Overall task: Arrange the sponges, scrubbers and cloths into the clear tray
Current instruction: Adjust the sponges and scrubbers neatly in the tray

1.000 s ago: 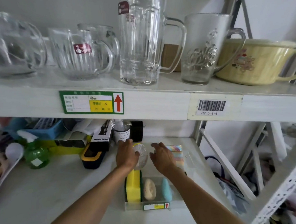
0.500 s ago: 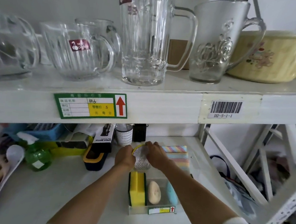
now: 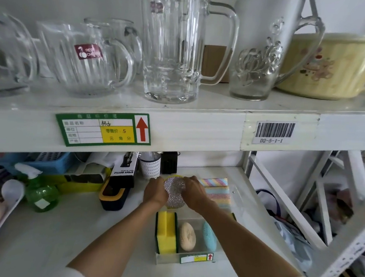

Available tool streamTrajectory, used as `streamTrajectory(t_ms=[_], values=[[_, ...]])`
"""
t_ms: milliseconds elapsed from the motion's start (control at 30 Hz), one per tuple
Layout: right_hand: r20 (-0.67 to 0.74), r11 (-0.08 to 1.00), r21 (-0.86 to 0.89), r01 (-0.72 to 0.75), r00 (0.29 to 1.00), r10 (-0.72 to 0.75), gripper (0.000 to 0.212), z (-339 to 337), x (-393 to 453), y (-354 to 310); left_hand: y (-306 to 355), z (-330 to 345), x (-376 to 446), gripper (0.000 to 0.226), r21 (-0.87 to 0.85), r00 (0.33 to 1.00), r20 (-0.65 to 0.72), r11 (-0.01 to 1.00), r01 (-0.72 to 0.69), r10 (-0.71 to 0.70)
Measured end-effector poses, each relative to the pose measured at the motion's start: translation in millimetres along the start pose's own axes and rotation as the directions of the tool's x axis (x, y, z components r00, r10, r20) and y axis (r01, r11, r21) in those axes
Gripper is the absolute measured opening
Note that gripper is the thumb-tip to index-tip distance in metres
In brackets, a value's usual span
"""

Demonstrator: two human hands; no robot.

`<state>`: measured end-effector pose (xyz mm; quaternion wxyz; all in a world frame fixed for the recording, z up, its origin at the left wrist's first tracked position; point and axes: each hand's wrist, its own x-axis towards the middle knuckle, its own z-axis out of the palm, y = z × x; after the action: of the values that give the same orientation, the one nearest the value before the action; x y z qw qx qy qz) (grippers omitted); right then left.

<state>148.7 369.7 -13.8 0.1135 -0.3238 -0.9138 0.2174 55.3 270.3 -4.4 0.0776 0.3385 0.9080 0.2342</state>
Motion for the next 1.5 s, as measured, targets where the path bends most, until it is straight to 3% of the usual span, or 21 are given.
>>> streamTrajectory(t_ms=[167,233,333,433,533,767,1000,1100,1233,1300,1400,1500], values=[[-0.146,0.997,0.068,0.028,0.989,-0.018,0.040,-12,-9,10,10,1,-9,0.040,-0.063,0.994,-0.106,0.997,-0.042,0.035],[-0.299,0.994,0.105,-0.038,0.952,0.068,0.035,-22,-13,21,19,4,-13,0.036,-0.102,0.987,-0.134,0.990,-0.102,0.088],[-0.440,0.968,0.135,-0.210,0.863,0.248,0.032,-41,-22,45,38,14,-19,0.034,-0.133,0.985,-0.046,0.976,-0.173,0.169],[-0.360,0.933,0.058,-0.356,0.864,0.352,0.031,-53,-29,69,58,26,-27,0.031,-0.104,0.974,0.100,0.975,-0.194,0.205],[-0.261,0.912,-0.008,-0.410,0.881,0.394,0.027,-55,-34,82,71,38,-31,0.026,0.003,0.959,0.215,0.982,-0.188,0.183],[-0.088,0.917,-0.070,-0.393,0.918,0.387,0.028,-52,-40,86,86,49,-29,0.032,0.002,0.964,0.256,0.997,-0.074,0.071],[-0.068,0.930,-0.038,-0.366,0.929,0.363,0.029,-53,-44,90,90,53,-30,0.037,-0.038,0.967,0.249,0.998,-0.051,0.059],[-0.133,0.933,0.007,-0.360,0.924,0.358,0.028,-58,-47,93,88,48,-31,0.035,-0.095,0.975,0.219,0.995,-0.023,0.043],[-0.282,0.923,0.085,-0.374,0.880,0.383,0.029,-67,-57,108,73,26,-33,0.029,-0.188,0.994,-0.002,0.976,-0.110,0.111],[-0.246,0.918,0.029,-0.395,0.888,0.389,0.025,-67,-64,122,52,15,-31,0.030,-0.231,0.987,-0.132,0.965,-0.123,0.094],[-0.110,0.917,-0.173,-0.359,0.933,0.344,0.025,-64,-78,136,12,4,-30,0.027,-0.286,0.982,-0.182,0.958,-0.002,-0.052],[-0.033,0.923,-0.274,-0.269,0.962,0.270,0.032,-55,-90,141,-26,4,-35,0.027,-0.298,0.977,-0.053,0.937,0.180,-0.205]])
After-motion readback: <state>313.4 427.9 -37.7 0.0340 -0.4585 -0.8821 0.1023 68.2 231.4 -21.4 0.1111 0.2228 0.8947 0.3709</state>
